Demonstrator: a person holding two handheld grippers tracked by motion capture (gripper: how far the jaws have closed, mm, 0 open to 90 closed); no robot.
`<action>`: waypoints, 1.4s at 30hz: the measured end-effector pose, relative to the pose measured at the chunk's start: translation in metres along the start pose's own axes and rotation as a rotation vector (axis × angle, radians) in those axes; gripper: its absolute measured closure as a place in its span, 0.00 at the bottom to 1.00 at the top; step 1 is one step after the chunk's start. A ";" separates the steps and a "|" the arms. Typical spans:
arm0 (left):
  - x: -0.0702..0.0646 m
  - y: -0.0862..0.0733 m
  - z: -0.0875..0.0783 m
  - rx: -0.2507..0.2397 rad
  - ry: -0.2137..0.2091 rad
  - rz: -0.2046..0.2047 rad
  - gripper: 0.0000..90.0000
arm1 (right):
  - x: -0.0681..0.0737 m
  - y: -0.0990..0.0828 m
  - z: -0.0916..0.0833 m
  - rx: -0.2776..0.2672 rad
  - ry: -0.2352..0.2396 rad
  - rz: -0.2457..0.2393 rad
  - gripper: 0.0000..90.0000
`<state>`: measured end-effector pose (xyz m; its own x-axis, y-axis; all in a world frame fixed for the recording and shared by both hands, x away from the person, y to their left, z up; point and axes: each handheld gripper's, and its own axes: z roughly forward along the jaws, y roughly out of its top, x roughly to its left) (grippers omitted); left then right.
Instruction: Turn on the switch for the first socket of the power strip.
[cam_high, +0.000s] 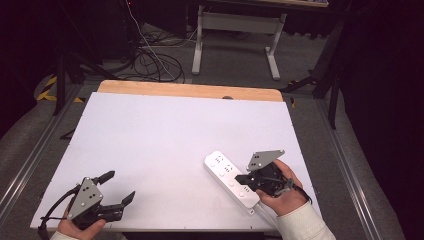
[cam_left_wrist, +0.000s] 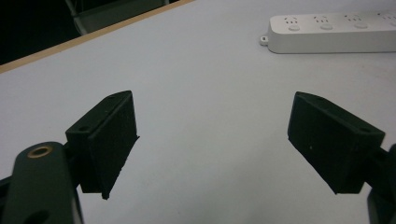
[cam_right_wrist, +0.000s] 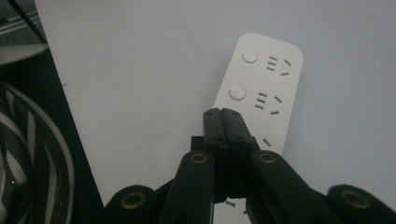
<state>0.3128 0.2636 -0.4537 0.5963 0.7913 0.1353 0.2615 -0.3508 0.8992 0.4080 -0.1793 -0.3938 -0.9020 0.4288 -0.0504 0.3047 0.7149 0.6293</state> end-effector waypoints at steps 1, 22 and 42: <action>0.000 0.000 0.000 0.000 -0.002 -0.001 0.18 | 0.000 0.001 0.001 0.021 0.005 -0.004 1.00; 0.000 0.000 0.000 0.004 -0.007 -0.001 0.18 | 0.003 -0.005 0.021 0.186 0.035 -0.038 1.00; 0.000 -0.001 0.001 0.006 -0.008 -0.005 0.18 | 0.001 -0.012 0.035 0.275 0.073 -0.028 1.00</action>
<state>0.3132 0.2634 -0.4546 0.6012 0.7888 0.1274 0.2686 -0.3497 0.8975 0.4143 -0.1677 -0.4286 -0.9279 0.3728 -0.0022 0.3420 0.8533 0.3936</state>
